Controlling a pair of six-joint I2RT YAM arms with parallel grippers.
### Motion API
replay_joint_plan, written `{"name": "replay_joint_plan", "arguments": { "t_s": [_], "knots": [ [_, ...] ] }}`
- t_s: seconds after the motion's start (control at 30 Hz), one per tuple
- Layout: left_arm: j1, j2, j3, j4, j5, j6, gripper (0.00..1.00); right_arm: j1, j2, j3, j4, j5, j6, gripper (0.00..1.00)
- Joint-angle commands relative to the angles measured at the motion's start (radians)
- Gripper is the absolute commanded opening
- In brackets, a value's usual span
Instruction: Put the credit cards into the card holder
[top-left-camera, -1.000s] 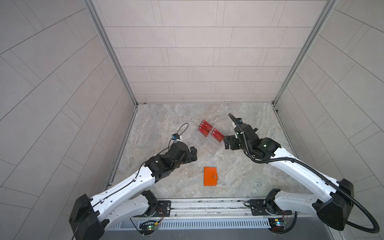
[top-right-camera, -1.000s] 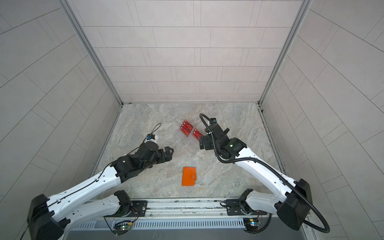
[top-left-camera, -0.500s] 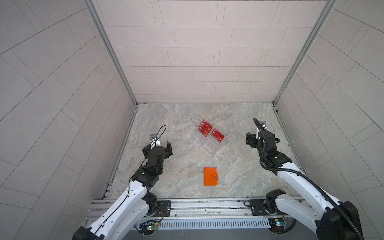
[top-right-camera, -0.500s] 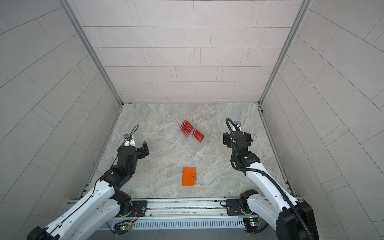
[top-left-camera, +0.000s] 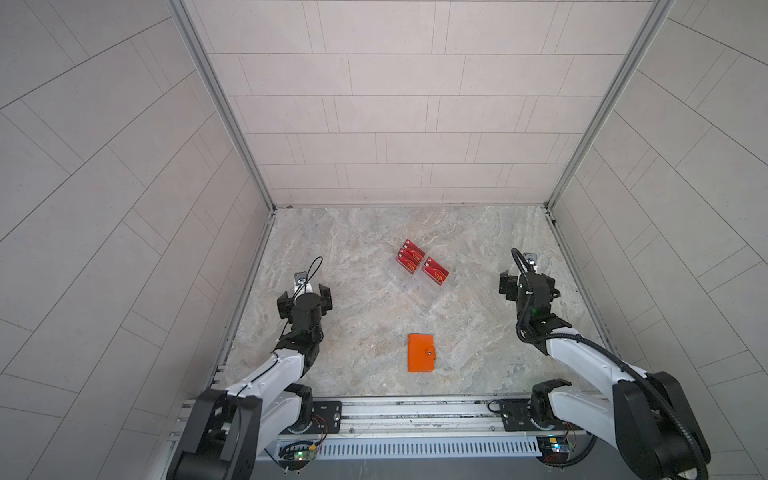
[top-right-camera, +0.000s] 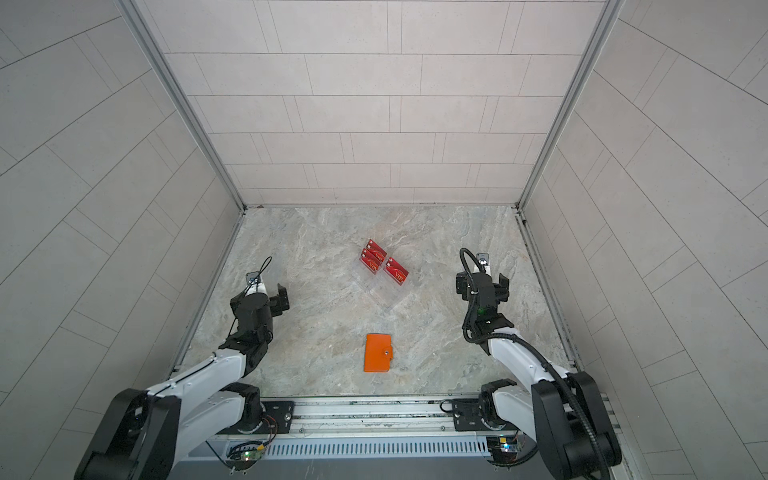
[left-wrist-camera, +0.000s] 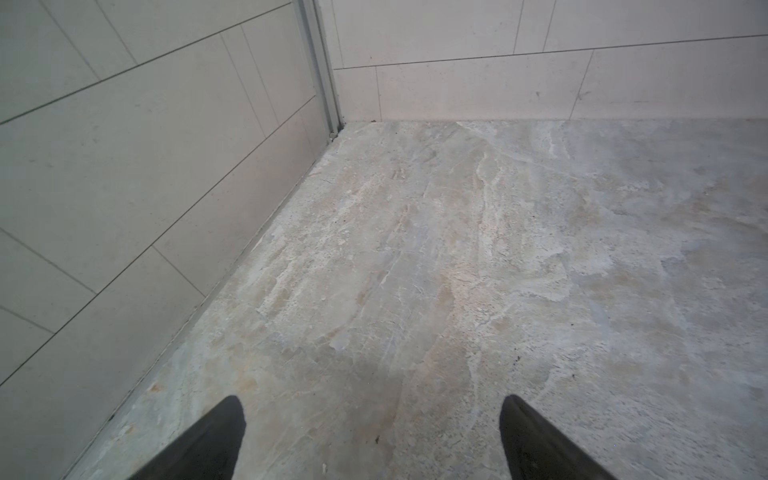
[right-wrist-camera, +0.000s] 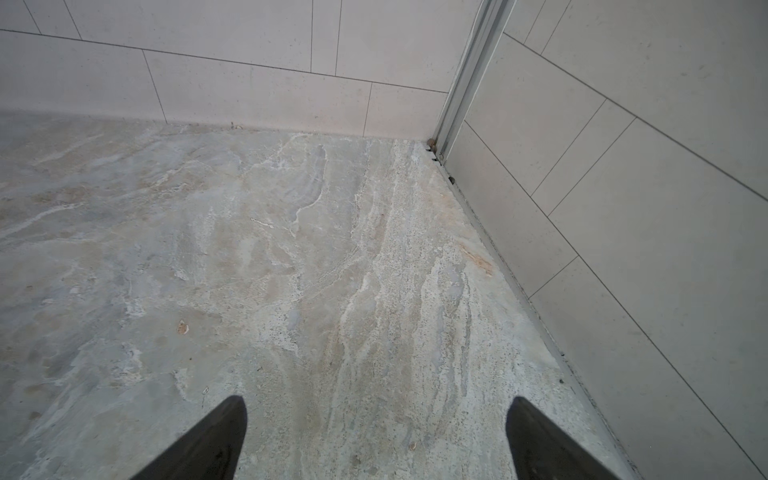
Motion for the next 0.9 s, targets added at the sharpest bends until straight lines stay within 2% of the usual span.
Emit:
{"name": "replay_joint_plan", "arguments": {
  "t_s": [0.0,0.13,0.27,0.3,0.4,0.53,0.6,0.87],
  "knots": [
    [0.032,0.094,0.071,0.189,0.057,0.026,1.0,-0.017,0.079,-0.022,0.173,0.005,-0.019,0.99],
    [0.074,0.248,0.15,0.261,0.122,0.011,1.0,-0.036,0.243,-0.014,0.327,-0.01,-0.015,1.0],
    [0.072,0.376,0.131,0.427,0.124,0.026,1.0,-0.036,0.366,0.034,0.344,-0.059,-0.035,0.99],
    [0.072,0.37,0.138,0.397,0.128,0.02,1.0,-0.036,0.397,0.032,0.393,-0.053,-0.047,1.0],
    [0.074,0.373,0.149,0.37,0.123,0.022,1.0,-0.05,0.38,0.071,0.281,-0.073,-0.018,1.0],
    [0.06,0.365,0.147,0.373,0.131,0.042,1.0,-0.05,0.384,0.066,0.299,-0.074,-0.021,0.99],
    [0.054,0.363,0.155,0.354,0.177,0.056,1.0,-0.05,0.383,0.067,0.297,-0.075,-0.021,1.0],
    [0.055,0.381,0.168,0.346,0.184,0.058,1.0,-0.051,0.381,0.067,0.295,-0.074,-0.02,1.0]
  ]
}}
